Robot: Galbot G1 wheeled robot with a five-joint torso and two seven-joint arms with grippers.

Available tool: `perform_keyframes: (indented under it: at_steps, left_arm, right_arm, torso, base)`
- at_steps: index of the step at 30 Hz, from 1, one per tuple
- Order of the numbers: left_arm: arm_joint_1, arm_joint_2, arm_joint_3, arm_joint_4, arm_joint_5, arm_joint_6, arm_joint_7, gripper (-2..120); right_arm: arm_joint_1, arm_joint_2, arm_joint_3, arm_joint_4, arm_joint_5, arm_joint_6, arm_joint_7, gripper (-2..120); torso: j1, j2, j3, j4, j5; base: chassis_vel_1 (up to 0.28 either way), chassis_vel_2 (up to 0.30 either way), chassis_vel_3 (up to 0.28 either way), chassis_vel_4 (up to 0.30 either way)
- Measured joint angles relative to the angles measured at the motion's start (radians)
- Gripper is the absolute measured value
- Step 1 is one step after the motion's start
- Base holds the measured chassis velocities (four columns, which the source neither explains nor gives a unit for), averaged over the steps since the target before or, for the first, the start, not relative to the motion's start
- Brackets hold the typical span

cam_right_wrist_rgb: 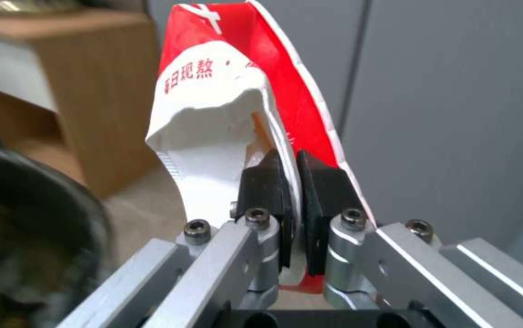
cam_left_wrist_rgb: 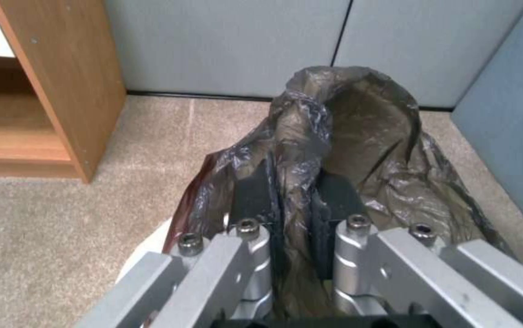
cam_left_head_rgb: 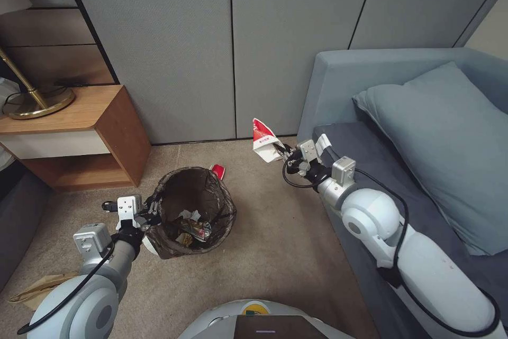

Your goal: Pick up the trash bin, then pick up the garbage from the floor and place it into the trash bin.

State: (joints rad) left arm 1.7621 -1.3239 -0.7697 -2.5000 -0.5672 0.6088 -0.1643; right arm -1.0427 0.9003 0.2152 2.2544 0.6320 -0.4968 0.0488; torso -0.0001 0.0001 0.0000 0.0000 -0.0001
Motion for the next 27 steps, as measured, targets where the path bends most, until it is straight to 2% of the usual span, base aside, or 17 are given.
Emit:
perform_keyframes:
  at_steps: [7, 11, 18, 27]
  left_arm:
    - [0.003, 0.001, 0.001, 0.000, 0.000, 0.000, 0.001, 8]
    - [0.003, 0.001, 0.005, 0.000, 0.000, 0.000, 0.001, 8]
    - [-0.002, -0.004, 0.010, 0.000, 0.001, 0.000, 0.002, 8]
    - [-0.008, -0.010, 0.008, 0.000, 0.000, -0.001, 0.003, 8]
  right_arm:
    - [0.034, -0.020, -0.039, 0.065, 0.075, -0.019, -0.002, 4]
    - [0.092, -0.025, -0.097, 0.089, 0.125, -0.042, -0.016, 4]
    - [0.198, -0.020, -0.264, 0.073, 0.136, -0.053, -0.008, 4]
    - [0.280, 0.009, -0.422, 0.025, 0.130, -0.067, 0.015, 4]
  torso:
    - [0.000, 0.000, 0.000, -0.0001, 0.0001]
    - [0.000, 0.000, 0.000, 0.0001, 0.0000]
    - [0.000, 0.000, 0.000, -0.0001, 0.0001]
    - [0.000, 0.000, 0.000, 0.0000, 0.0000]
  base:
    - [0.000, 0.000, 0.000, 0.000]
    - [0.000, 0.000, 0.000, 0.000]
    - [0.000, 0.000, 0.000, 0.000]
    - [0.000, 0.000, 0.000, 0.000]
